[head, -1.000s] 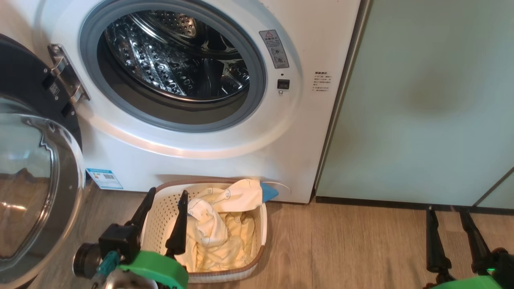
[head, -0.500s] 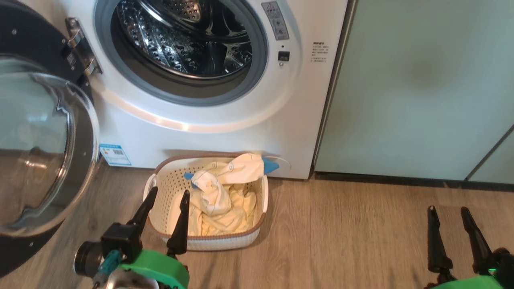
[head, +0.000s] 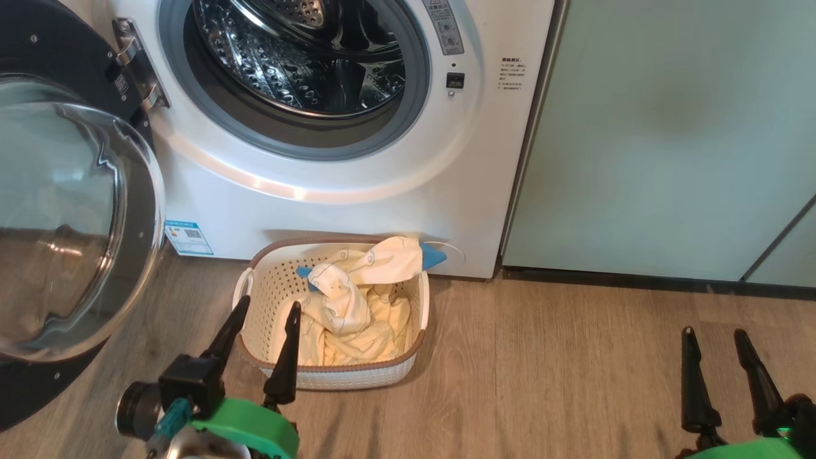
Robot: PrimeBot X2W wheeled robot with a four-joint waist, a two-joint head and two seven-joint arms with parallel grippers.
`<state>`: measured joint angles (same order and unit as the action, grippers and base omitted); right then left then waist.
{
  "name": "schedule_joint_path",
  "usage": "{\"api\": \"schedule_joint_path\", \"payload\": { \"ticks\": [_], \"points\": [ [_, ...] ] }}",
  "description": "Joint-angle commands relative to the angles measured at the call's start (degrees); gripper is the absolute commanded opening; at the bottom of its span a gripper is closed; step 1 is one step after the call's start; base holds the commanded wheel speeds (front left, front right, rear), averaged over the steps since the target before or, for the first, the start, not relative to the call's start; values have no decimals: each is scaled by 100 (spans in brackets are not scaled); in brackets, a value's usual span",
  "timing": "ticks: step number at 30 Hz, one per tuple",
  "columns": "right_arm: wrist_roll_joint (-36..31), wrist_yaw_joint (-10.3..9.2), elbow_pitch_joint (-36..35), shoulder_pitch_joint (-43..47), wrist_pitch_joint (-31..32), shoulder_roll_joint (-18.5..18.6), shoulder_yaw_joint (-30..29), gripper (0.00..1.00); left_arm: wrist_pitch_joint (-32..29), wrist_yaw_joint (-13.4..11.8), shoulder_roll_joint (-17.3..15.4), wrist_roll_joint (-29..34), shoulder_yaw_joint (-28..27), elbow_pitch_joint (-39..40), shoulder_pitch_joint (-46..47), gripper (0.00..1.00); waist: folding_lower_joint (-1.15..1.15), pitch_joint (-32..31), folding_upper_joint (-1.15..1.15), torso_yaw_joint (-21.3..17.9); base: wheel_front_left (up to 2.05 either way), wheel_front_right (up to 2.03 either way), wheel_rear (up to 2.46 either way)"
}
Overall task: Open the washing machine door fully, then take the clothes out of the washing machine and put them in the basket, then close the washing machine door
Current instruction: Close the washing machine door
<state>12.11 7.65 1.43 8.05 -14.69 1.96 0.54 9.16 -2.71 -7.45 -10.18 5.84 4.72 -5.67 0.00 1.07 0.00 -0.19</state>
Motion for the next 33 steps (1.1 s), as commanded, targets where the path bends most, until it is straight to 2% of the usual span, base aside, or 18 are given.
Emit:
{"api": "schedule_joint_path", "payload": {
  "ticks": [1,22,28,33],
  "points": [
    [27,-16,-166,-146,-31,92,103,100,64,-19,-92,-9,-163,208,298,100,0,5,0,11,0,0,0],
    [1,-16,-179,-115,-31,92,10,100,59,-95,-144,-20,-68,299,317,100,0,35,0,263,0,0,0],
    [-43,-16,-218,-107,-31,92,-26,100,92,-142,-118,-16,-34,283,397,100,0,115,0,721,0,0,0],
    [-94,-16,-229,-85,-31,92,-53,100,157,-173,-75,-42,0,254,378,100,0,138,0,1325,0,0,0]
  ]
}}
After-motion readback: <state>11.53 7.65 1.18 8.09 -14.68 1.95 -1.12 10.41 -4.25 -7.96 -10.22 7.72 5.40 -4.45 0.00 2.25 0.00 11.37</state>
